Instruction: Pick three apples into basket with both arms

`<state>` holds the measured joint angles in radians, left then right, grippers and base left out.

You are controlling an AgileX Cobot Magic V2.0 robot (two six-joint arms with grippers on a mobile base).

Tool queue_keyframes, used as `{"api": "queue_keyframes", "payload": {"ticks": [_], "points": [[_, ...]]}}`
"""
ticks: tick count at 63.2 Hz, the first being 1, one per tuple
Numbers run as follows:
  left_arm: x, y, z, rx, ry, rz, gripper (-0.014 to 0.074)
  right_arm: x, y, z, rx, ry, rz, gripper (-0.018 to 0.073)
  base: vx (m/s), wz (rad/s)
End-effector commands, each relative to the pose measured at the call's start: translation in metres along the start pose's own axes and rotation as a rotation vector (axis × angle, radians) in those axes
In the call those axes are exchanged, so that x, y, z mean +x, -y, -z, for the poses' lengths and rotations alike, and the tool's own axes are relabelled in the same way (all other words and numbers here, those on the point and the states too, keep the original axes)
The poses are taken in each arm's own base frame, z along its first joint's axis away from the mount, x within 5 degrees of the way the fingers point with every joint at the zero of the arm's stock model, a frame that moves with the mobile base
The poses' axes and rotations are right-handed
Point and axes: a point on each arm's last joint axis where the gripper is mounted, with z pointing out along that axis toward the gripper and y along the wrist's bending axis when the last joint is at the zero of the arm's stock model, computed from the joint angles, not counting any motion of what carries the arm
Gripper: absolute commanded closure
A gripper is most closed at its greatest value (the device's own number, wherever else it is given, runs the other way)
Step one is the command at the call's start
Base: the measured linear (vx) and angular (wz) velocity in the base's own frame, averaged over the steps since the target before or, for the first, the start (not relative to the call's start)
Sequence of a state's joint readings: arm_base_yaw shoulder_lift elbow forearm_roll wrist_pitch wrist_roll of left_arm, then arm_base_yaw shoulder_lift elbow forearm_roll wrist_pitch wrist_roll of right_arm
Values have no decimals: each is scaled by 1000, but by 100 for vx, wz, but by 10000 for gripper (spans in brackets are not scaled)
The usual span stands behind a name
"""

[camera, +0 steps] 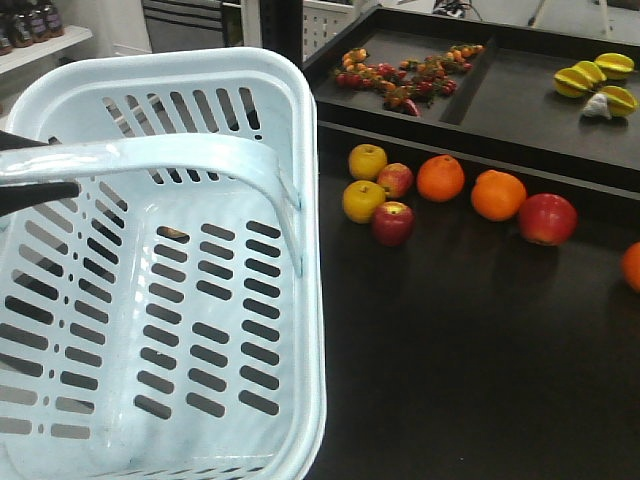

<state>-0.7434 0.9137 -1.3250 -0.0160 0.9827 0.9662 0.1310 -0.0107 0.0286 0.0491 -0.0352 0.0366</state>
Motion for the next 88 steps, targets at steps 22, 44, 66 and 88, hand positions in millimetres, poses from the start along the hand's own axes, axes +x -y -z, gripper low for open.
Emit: {"api": "queue_keyframes", "payload": {"ticks": [22, 44, 66, 88], "points": [[-10, -12, 13, -116, 94, 16, 603, -3, 0, 1, -2, 72, 3, 568, 2, -46], [-10, -12, 13, -116, 94, 16, 603, -3, 0, 1, -2, 72, 3, 568, 2, -45], [-10, -12, 13, -116, 94, 16, 603, -3, 0, 1, -2, 72, 3, 568, 1, -35], [-10, -12, 13, -116, 94, 16, 603, -3, 0, 1, -2, 72, 3, 568, 1, -23]]}}
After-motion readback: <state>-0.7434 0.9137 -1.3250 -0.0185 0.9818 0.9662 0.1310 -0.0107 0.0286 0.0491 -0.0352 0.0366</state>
